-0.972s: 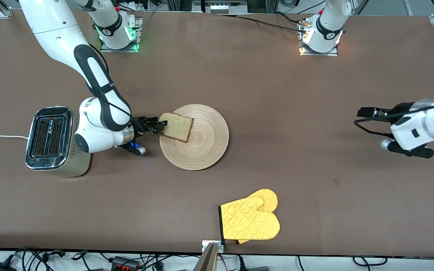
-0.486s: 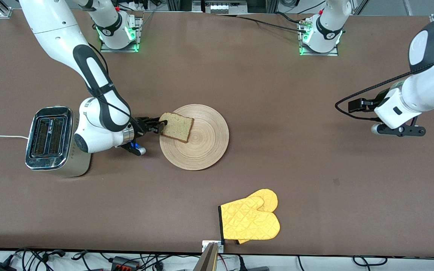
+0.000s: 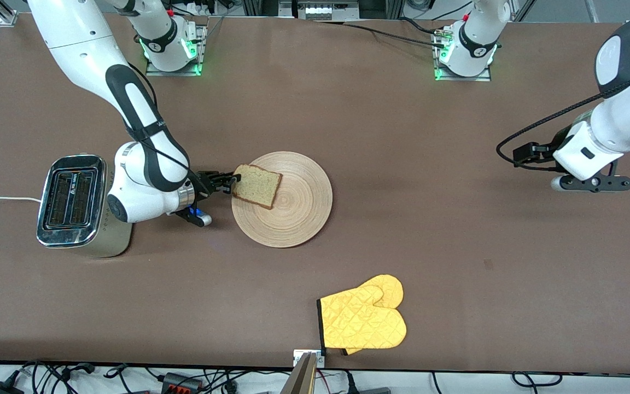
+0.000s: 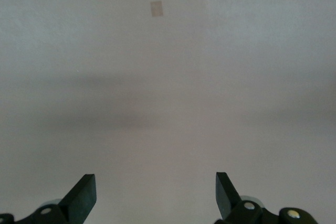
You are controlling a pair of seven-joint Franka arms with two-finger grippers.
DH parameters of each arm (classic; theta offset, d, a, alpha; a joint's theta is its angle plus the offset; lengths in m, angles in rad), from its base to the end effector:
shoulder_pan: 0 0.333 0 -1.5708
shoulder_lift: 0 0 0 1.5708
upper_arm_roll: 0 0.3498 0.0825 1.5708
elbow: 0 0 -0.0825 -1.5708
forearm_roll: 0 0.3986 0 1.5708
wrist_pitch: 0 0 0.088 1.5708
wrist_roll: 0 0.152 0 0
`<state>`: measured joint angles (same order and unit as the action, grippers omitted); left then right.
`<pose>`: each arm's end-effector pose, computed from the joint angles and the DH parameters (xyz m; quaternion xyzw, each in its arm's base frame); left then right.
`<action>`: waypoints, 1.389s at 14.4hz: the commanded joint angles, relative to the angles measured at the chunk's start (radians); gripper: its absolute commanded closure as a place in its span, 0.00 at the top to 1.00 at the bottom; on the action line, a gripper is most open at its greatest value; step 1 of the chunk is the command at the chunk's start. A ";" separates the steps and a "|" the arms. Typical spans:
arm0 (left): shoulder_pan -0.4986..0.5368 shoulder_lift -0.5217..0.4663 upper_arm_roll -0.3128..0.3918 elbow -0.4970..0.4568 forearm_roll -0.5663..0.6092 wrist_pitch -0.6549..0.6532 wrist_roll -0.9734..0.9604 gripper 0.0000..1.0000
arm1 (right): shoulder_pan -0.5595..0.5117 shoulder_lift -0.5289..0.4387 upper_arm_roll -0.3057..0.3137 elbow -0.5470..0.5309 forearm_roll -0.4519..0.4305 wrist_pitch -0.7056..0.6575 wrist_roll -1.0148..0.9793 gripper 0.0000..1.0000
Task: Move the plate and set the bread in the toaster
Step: 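Carry the bread slice with the right gripper over the toaster slot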
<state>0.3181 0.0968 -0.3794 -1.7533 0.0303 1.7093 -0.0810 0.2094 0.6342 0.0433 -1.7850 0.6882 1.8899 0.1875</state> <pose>0.5861 -0.0254 0.4836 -0.9977 -0.0063 0.0669 0.0017 0.5810 0.2257 0.1656 -0.9098 0.1569 0.3054 0.2331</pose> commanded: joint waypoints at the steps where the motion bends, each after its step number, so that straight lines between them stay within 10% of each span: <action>1: 0.007 -0.008 -0.003 0.041 0.030 -0.007 -0.022 1.00 | 0.001 -0.008 0.003 0.015 0.017 -0.014 0.003 0.14; 13: 0.019 -0.012 -0.009 0.106 0.016 -0.080 -0.013 1.00 | -0.070 -0.025 -0.010 0.232 -0.010 -0.291 0.015 0.00; 20: 0.019 -0.016 -0.012 0.109 -0.013 -0.082 -0.022 1.00 | -0.084 -0.082 -0.019 0.459 -0.367 -0.429 0.075 0.00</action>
<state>0.3332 0.0965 -0.3845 -1.6517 0.0319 1.6379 -0.0917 0.1246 0.5682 0.0236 -1.4057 0.4353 1.5350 0.2344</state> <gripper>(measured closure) 0.000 0.921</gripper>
